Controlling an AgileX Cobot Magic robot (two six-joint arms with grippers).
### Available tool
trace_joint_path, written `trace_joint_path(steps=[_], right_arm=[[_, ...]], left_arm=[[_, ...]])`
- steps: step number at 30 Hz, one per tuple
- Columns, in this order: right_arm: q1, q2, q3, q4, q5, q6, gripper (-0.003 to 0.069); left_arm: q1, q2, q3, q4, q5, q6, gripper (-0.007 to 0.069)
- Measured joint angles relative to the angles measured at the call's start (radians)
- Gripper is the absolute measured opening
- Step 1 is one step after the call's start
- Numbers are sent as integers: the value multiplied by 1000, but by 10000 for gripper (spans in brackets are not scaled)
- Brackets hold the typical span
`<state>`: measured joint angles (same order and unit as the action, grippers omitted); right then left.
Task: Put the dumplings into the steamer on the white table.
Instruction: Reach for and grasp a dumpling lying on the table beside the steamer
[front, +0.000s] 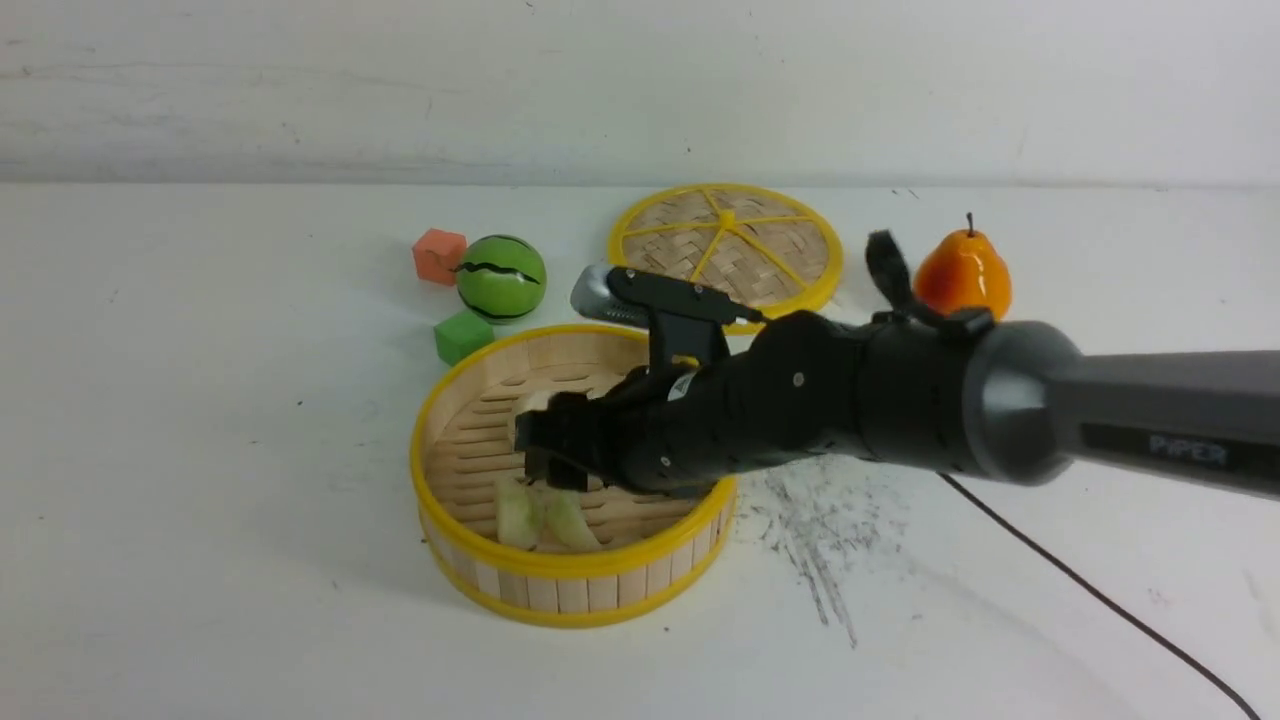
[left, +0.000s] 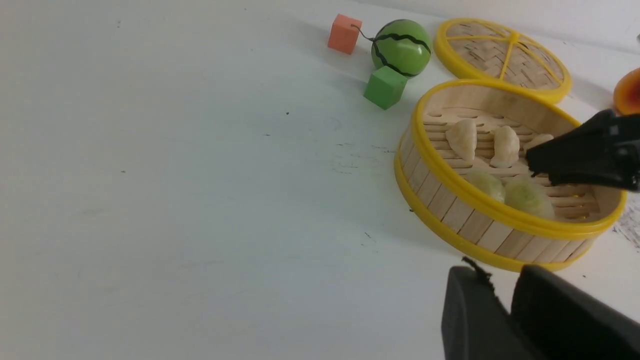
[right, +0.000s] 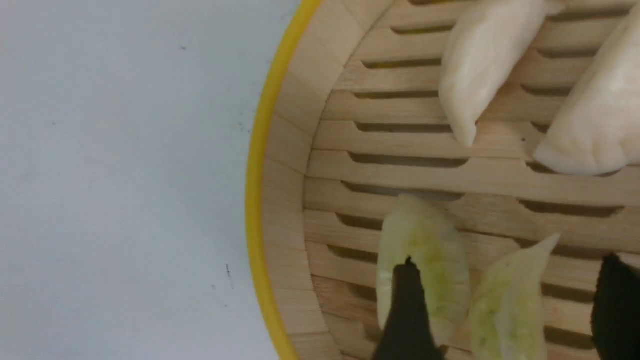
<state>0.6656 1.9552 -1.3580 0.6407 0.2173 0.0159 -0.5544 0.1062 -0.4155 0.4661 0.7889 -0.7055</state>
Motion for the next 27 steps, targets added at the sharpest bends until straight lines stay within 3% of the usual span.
trace_joint_path(steps=[5,10,15,19,27], right_arm=[[-102,-155,0,-116,103,-1,503],[-301,-210,-2,-248,309,-4,499],[-433,-119,-2,-217,414,-4,498],[-436,-32,-2,-87,345,-4,498],[-374,78,-2,-42,78,20,486]], left_arm=[[0,0,0,0,0,0,129],[0,0,0,0,0,0,132],[0,0,0,1,0,0,132],[0,0,0,1,0,0,132],[0,0,0,2,0,0,133]])
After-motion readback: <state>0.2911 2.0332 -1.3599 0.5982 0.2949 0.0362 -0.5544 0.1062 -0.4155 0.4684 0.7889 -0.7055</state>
